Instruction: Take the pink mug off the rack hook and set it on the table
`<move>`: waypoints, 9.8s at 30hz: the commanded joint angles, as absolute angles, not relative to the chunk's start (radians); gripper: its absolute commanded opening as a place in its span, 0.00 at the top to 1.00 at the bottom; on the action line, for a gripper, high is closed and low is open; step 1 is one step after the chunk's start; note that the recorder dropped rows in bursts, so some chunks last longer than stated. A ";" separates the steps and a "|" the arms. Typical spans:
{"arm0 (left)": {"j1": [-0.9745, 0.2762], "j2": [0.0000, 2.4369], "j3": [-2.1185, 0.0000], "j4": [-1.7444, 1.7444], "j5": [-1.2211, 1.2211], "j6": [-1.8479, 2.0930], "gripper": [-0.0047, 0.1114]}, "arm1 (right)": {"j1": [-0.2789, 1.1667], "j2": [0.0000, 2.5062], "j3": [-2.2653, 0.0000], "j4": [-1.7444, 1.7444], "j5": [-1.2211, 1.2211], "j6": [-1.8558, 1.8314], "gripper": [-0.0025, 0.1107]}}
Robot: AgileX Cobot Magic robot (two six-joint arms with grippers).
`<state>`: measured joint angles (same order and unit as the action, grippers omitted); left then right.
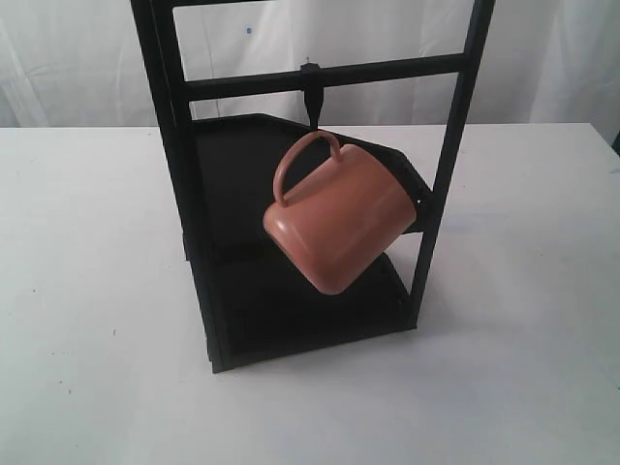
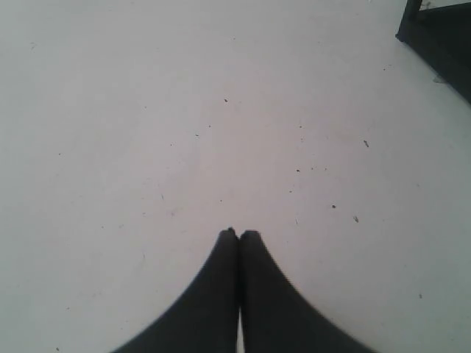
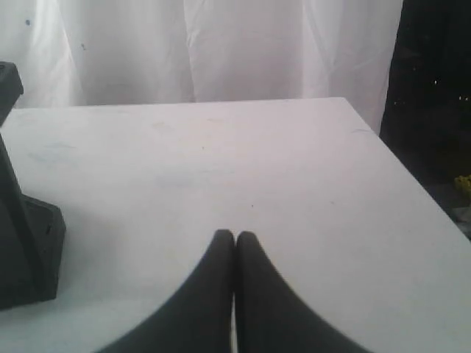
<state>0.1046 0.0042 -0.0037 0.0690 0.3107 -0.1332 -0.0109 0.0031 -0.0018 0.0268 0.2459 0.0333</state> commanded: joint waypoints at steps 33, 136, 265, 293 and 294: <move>0.096 0.000 0.000 0.060 0.326 -0.132 0.96 | -0.010 0.138 -0.204 -0.112 -0.006 0.533 0.98; 0.096 0.000 0.000 0.060 0.326 -0.132 0.96 | 0.319 1.398 -1.127 0.908 1.206 -1.255 0.63; 0.096 0.000 0.000 0.060 0.326 -0.132 0.96 | 1.043 2.171 -1.947 0.206 1.221 -0.276 0.98; 0.096 0.000 0.000 0.060 0.326 -0.132 0.96 | 1.043 2.237 -1.947 0.209 1.209 -0.322 0.96; 0.096 0.000 0.000 0.060 0.326 -0.132 0.96 | 1.043 2.237 -1.947 0.209 1.209 -0.322 0.95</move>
